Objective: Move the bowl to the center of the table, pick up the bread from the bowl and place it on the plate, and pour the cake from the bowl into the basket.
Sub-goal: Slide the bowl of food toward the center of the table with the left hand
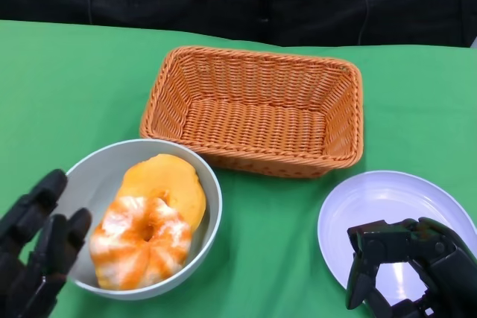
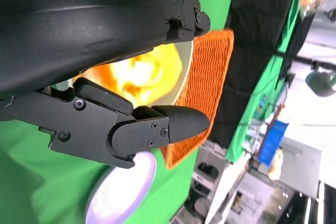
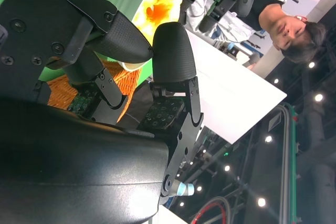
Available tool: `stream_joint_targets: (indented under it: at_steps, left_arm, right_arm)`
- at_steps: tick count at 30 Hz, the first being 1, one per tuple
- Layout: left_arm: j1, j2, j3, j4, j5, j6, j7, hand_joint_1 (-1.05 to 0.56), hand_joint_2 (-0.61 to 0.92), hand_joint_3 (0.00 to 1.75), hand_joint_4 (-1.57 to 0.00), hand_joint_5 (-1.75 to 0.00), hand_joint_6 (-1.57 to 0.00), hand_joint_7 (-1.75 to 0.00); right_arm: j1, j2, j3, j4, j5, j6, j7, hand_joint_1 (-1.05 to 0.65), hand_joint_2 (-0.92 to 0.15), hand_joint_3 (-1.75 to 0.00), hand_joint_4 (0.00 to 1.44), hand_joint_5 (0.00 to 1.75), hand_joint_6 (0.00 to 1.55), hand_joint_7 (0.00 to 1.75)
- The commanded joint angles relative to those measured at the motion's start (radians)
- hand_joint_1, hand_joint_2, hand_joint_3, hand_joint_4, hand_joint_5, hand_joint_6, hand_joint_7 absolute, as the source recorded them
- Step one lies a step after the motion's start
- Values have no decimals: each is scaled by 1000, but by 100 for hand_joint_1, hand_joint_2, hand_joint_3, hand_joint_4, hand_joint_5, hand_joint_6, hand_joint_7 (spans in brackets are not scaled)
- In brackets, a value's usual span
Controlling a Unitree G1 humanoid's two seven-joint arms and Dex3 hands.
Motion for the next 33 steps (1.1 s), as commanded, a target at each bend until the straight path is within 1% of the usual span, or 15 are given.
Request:
stream_joint_targets:
  at_steps: [1, 6, 12, 16, 19, 24, 28, 33]
  left_arm:
    - [11, -2, -26, -20, 12, -2, 2, -66, 92, 60, -1, 0, -3, -1]
    - [12, 8, -77, -33, 58, 1, 9, -68, 92, 53, -4, -2, -9, -3]
    - [13, 8, -84, -36, 69, -1, 8, -68, 92, 52, -5, -3, -10, -3]
    - [19, -3, -125, -42, 83, 0, 1, -67, 92, 49, -5, -3, -13, -4]
    - [24, -1, -129, -46, 88, -4, 6, -68, 92, 50, -5, -3, -13, -3]
    - [29, -13, -110, -49, 107, -41, 25, -69, 92, 48, -8, -5, -15, -3]
    - [29, -33, -88, -48, 131, -104, 33, -67, 92, 45, -11, -6, -16, -3]
    - [31, -81, -77, -37, 261, -275, 84, -67, 92, 42, -22, -12, -21, -5]
  right_arm:
    - [6, -21, -9, -12, 14, 7, 4, -13, -12, -175, 110, 159, 105, 132]
    - [2, -17, -7, -2, 16, -1, 2, -14, -11, -175, 110, 159, 104, 131]
    - [1, -17, -7, 0, 16, -3, 2, -15, -11, -175, 110, 159, 105, 131]
    - [4, -21, -7, -10, 17, 7, 4, -15, -12, -175, 109, 159, 104, 131]
    - [4, -20, -9, -11, 12, 5, 2, -14, -12, -175, 109, 159, 105, 131]
    - [4, -19, -10, -12, 7, 5, 0, -14, -11, -175, 109, 159, 105, 131]
    - [3, -17, -8, -10, 9, 3, 0, -13, -11, -175, 110, 159, 105, 131]
    - [2, -14, -12, -10, 0, 3, -6, -13, -12, -175, 110, 159, 105, 131]
